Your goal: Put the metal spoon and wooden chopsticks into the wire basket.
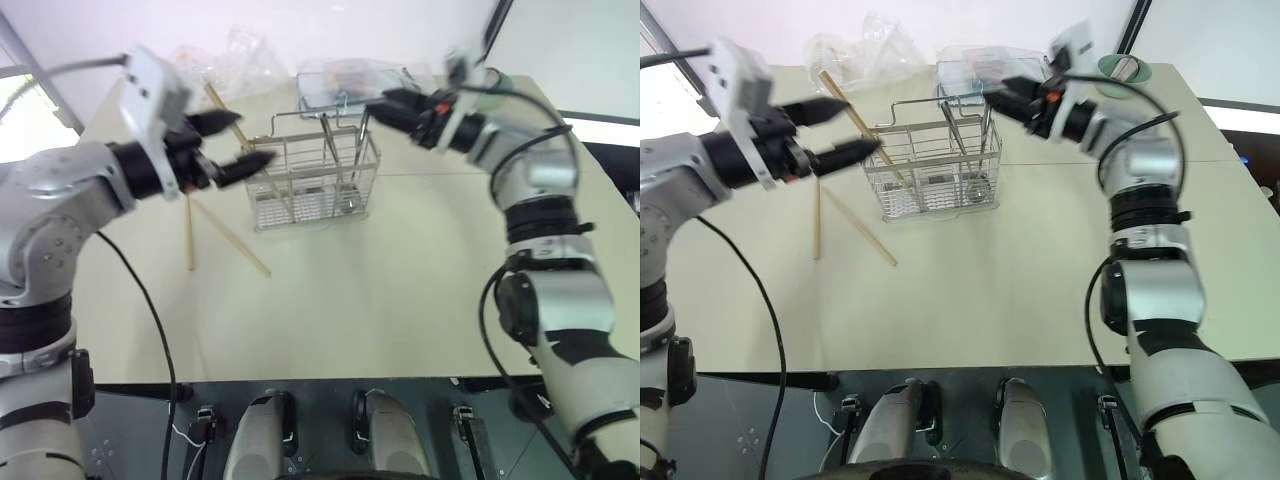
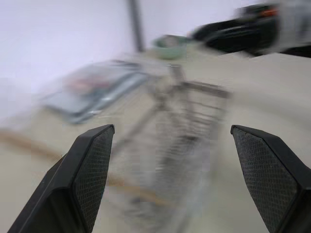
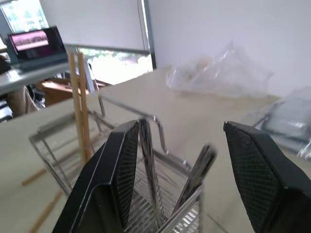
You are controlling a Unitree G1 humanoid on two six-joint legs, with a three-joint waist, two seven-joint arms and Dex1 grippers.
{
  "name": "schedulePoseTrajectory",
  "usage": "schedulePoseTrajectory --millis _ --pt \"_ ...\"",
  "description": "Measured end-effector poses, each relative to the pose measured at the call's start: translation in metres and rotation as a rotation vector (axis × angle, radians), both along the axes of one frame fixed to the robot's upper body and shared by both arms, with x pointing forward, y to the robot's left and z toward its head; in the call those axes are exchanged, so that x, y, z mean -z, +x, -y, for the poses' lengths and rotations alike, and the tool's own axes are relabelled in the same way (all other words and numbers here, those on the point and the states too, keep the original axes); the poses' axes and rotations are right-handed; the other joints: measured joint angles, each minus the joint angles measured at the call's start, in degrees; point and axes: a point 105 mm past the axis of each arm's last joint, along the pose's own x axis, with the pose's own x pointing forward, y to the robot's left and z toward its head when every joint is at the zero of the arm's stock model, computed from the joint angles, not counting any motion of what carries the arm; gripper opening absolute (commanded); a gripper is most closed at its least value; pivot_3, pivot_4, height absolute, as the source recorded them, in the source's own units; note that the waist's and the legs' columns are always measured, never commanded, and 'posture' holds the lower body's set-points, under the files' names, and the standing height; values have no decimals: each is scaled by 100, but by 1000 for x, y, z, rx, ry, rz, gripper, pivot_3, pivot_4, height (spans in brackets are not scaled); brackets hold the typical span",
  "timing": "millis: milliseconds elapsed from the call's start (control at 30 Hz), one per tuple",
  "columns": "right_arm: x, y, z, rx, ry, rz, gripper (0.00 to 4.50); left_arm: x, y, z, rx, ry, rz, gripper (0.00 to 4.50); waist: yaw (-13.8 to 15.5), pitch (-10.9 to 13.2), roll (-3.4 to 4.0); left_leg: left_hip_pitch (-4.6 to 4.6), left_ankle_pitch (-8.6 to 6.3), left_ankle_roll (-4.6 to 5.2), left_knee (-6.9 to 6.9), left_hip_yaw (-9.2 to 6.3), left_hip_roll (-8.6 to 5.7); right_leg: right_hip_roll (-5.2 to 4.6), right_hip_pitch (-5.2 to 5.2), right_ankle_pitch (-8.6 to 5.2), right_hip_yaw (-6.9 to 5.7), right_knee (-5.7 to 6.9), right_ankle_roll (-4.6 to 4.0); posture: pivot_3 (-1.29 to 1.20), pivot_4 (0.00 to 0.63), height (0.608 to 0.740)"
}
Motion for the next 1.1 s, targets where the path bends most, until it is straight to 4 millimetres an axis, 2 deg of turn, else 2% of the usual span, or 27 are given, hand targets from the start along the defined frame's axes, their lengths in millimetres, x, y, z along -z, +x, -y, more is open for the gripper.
schedulePoseTrajectory --millis 100,167,233,300,433,533,667,900,1067,1100 --pt "-25 -24 4 -100 9 63 2803 -4 18 -32 -226 -111 -39 4055 -3 -1 -1 3 -1 2 0 -2 1 1 5 0 0 -1 0 0 150 707" --pt "-29 -40 4 -175 12 61 2803 -1 28 -49 -354 -166 -99 4055 4 -1 -2 4 -1 2 0 -2 1 1 5 0 -1 1 0 0 150 707" --pt "-22 -63 2 -278 -12 35 2803 18 39 -78 -552 -218 -243 4055 15 -3 -4 6 -1 3 0 -5 0 1 10 -1 -3 0 2 0 150 707" --pt "-9 -79 5 -327 -43 -5 2803 41 45 -90 -639 -216 -354 4055 14 -3 -5 5 -1 3 1 -2 -2 -2 9 -1 -3 1 2 0 150 707" --pt "17 -102 -6 -426 -77 -72 2803 82 58 -91 -724 -190 -515 4055 34 -3 -8 4 -1 1 6 -1 -2 -4 7 0 -3 4 2 0 150 707" --pt "23 -109 -8 -425 -80 -81 2803 108 63 -94 -771 -177 -621 4055 26 -3 -9 3 -2 1 5 -1 -1 -4 4 0 -3 4 2 0 150 707" --pt "30 -115 -6 -395 -69 -93 2803 142 70 -79 -756 -141 -756 4055 45 -4 -12 2 -2 1 6 1 -2 -7 3 0 -3 3 2 0 150 707" --pt "30 -118 0 -346 -45 -88 2803 168 73 -78 -754 -93 -825 4055 30 -4 -15 1 -2 1 5 1 -1 -7 0 0 -3 4 1 0 150 707" --pt "33 -116 3 -310 -47 -95 2803 170 81 -80 -764 -76 -807 4055 46 -7 -15 8 -5 4 5 1 -1 -9 5 1 -3 5 1 0 150 707" --pt "33 -115 3 -302 -46 -94 2869 170 82 -81 -768 -74 -804 3793 46 -8 -13 10 -9 11 5 1 -1 -10 5 1 -3 5 0 0 150 707"
